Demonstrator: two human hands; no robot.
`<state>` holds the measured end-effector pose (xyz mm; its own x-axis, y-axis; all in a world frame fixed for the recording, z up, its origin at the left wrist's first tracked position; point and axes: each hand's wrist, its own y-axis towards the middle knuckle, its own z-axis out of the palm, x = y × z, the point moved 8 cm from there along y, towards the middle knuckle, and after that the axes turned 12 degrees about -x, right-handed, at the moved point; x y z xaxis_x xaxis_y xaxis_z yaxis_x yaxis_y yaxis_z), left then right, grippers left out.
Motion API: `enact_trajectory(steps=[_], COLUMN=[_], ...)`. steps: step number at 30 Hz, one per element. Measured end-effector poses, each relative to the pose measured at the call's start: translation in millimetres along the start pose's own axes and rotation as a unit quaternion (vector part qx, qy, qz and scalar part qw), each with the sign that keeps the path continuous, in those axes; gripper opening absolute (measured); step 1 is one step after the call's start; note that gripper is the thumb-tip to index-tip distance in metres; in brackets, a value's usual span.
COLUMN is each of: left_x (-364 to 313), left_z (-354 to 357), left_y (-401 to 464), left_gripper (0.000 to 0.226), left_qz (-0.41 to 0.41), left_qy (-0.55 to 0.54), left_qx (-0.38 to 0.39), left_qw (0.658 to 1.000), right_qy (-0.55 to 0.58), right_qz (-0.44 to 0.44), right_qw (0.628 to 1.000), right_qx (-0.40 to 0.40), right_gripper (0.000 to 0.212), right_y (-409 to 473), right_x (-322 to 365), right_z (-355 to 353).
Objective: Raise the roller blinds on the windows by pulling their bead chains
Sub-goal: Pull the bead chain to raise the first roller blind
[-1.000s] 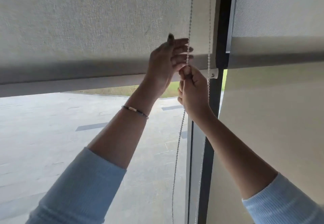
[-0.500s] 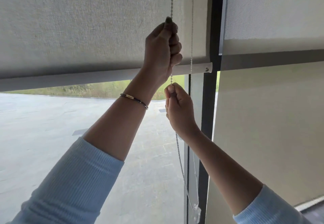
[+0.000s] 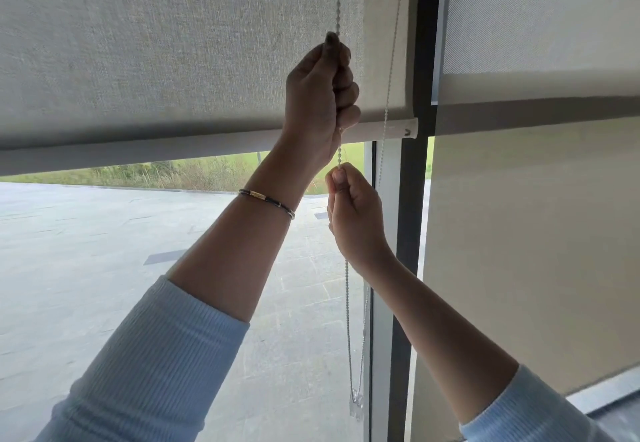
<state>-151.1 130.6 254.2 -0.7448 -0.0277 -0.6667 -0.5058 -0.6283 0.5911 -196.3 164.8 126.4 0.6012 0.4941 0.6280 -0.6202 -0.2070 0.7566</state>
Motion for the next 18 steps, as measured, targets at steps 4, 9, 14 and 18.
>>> enact_trajectory(steps=[4, 9, 14, 18], left_x=[3.8, 5.4, 8.1, 24.4], left_z=[-3.8, -7.4, -20.1, -47.7], left_y=[-0.4, 0.9, 1.5, -7.0], left_gripper=[0.037, 0.037, 0.033, 0.025], left_qz=[0.002, 0.0, 0.028, 0.034], left_qy=[0.01, 0.013, 0.101, 0.187], left_qx=[-0.003, 0.008, 0.004, 0.004], left_qw=[1.0, 1.0, 0.995, 0.982], right_qy=[-0.006, -0.007, 0.055, 0.05], right_qz=[0.002, 0.008, 0.026, 0.051], right_qw=[1.0, 1.0, 0.998, 0.997], right_qx=[0.002, 0.003, -0.017, 0.001], right_gripper=[0.033, 0.032, 0.029, 0.029], right_y=[-2.3, -4.9, -1.9, -5.3], right_x=[-3.7, -4.9, -2.7, -13.9], right_z=[0.2, 2.4, -2.9, -2.7])
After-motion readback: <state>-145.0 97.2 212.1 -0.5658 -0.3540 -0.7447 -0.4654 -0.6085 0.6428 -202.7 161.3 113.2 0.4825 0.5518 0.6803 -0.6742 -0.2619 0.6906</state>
